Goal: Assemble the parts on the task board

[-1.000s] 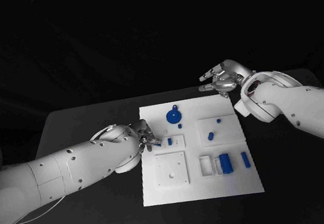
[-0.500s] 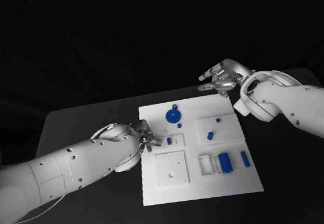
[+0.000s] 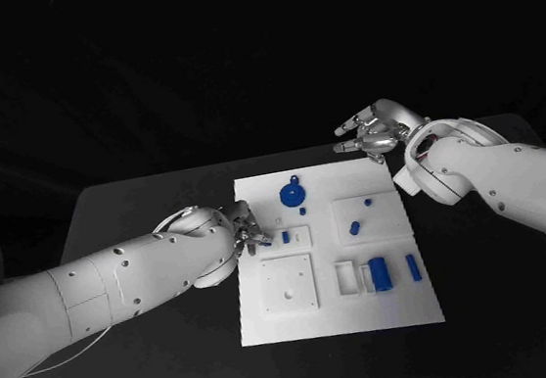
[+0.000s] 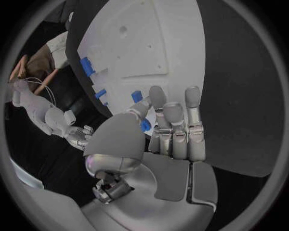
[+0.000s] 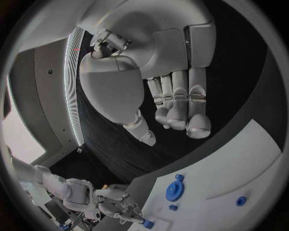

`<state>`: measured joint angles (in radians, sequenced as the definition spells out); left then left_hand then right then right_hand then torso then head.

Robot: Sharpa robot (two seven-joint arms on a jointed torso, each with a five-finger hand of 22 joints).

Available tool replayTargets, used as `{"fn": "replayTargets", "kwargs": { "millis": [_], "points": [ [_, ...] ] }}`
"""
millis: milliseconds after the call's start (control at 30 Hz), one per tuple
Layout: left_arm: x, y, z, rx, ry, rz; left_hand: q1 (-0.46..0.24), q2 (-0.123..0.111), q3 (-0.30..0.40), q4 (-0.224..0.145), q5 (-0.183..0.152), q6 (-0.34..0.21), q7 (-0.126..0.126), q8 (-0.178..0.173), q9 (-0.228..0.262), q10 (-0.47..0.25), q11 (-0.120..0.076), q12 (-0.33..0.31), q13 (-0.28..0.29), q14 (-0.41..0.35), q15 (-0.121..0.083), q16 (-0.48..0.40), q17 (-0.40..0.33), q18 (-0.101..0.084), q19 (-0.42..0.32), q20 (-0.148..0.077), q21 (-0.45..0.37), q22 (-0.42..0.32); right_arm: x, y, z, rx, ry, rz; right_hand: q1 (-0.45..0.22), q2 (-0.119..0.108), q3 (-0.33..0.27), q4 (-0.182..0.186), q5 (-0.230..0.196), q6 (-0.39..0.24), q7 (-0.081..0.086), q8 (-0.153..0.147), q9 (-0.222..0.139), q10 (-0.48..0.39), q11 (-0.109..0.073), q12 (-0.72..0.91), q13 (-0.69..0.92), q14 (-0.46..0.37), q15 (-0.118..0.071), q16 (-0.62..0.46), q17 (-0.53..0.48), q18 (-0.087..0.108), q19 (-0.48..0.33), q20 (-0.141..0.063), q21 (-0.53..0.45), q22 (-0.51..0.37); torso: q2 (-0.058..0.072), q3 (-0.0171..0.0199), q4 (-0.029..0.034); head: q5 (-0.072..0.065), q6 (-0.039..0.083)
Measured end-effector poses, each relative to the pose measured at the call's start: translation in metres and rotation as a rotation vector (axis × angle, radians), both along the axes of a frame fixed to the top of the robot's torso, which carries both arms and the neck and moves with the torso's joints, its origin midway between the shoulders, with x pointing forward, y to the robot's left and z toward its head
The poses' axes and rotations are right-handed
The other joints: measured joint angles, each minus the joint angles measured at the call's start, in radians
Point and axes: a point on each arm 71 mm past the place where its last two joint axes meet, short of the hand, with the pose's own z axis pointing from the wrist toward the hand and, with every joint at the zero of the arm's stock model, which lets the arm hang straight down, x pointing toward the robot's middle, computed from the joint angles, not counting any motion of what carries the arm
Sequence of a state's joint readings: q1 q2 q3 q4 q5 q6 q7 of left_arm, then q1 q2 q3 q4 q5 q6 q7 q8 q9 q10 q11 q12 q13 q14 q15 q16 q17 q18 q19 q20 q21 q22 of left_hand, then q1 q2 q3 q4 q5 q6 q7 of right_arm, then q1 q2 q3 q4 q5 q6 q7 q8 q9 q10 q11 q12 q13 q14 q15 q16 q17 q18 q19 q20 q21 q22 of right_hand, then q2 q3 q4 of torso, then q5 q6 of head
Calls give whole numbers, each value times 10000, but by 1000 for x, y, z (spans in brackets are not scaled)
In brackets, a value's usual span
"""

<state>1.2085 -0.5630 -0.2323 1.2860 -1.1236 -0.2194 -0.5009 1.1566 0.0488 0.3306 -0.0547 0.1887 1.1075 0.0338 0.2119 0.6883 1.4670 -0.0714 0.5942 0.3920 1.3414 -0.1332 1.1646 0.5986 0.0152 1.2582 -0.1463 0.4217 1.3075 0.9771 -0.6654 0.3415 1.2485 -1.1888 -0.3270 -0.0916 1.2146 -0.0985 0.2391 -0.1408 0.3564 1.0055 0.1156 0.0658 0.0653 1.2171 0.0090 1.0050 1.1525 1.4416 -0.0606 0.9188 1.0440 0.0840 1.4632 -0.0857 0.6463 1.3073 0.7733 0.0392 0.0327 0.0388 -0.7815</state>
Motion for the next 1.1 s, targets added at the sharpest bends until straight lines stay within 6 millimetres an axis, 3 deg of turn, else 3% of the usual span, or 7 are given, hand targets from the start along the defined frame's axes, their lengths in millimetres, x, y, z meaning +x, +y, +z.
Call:
{"fn": "replayTargets", "kwargs": {
  "millis": [833,933,1100],
  "points": [
    [4,-4,1,223,178,-113,-19,-20,-54,-54,97,71,72,295,324,28,-43,312,69,77,27,235,364,-1,0,0,160,-2,0,1,-2,10,34,23,-40,-41,0,0,47,0,0,0,0,0,0,0,-7,0,0,-34,0,-1,0,0,-75,0,1,-12,2,-9,-42],
    [4,-5,1,242,190,-135,-57,-57,-54,-54,155,71,72,334,719,27,-44,312,69,77,27,235,398,0,0,0,232,6,0,2,-2,13,37,28,-40,-40,0,0,47,0,0,0,0,0,0,0,-7,0,0,-34,0,-1,0,0,-75,0,2,-13,1,-4,-46],
    [4,-7,1,264,209,-168,-85,-83,-55,-55,155,71,72,432,942,25,-46,352,59,77,28,235,427,0,0,0,273,6,0,2,-2,17,44,36,-40,-41,0,0,46,0,0,0,0,0,0,0,-6,0,0,-33,0,0,0,0,-75,0,7,-14,0,-2,-50]
  ]
}}
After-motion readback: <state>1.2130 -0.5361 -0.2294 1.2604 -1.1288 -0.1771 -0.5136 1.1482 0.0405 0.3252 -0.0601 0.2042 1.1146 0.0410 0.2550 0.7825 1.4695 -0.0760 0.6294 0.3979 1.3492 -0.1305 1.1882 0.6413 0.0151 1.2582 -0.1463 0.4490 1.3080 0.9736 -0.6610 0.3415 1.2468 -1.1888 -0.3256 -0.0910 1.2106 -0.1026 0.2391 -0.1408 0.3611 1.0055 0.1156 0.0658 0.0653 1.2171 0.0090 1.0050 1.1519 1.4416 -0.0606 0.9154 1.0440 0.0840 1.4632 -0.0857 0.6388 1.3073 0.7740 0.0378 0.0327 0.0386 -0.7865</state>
